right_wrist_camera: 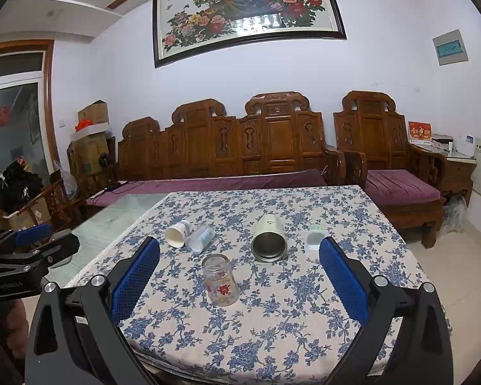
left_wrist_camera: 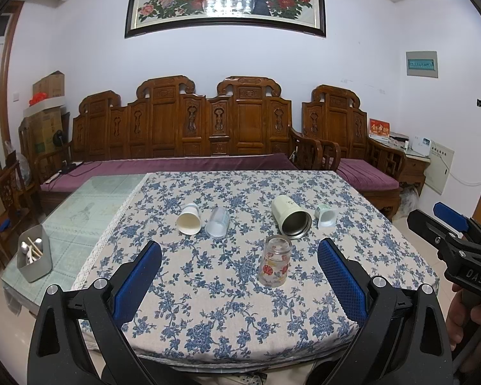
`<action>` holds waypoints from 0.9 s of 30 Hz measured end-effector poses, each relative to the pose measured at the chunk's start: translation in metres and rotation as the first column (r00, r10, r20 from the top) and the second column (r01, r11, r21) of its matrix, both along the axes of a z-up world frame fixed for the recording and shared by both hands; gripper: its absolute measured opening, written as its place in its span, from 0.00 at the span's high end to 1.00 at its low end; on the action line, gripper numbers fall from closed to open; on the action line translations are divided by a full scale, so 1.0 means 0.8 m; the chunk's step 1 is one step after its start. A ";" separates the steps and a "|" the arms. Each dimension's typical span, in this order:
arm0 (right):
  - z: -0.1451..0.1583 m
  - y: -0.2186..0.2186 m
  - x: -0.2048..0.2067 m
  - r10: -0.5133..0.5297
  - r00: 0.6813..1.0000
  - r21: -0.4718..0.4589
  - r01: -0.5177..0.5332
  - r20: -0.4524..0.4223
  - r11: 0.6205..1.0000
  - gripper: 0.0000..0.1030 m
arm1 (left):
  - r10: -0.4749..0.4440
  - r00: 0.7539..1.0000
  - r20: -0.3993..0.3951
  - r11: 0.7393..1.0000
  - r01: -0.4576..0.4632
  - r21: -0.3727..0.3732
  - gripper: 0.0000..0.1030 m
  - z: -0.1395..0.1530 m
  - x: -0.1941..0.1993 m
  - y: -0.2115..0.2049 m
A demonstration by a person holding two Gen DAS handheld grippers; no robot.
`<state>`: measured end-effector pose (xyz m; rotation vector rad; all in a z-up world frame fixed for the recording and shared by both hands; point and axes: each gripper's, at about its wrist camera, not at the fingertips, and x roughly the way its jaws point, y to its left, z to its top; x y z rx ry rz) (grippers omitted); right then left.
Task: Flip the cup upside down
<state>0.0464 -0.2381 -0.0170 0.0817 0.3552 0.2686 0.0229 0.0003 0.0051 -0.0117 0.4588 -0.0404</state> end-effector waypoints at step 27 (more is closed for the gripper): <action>-0.001 0.008 0.000 0.003 1.000 -0.008 -0.003 0.002 1.000 0.03 | -0.004 1.000 -0.001 1.000 0.004 -0.004 0.09 0.002 -0.001 0.000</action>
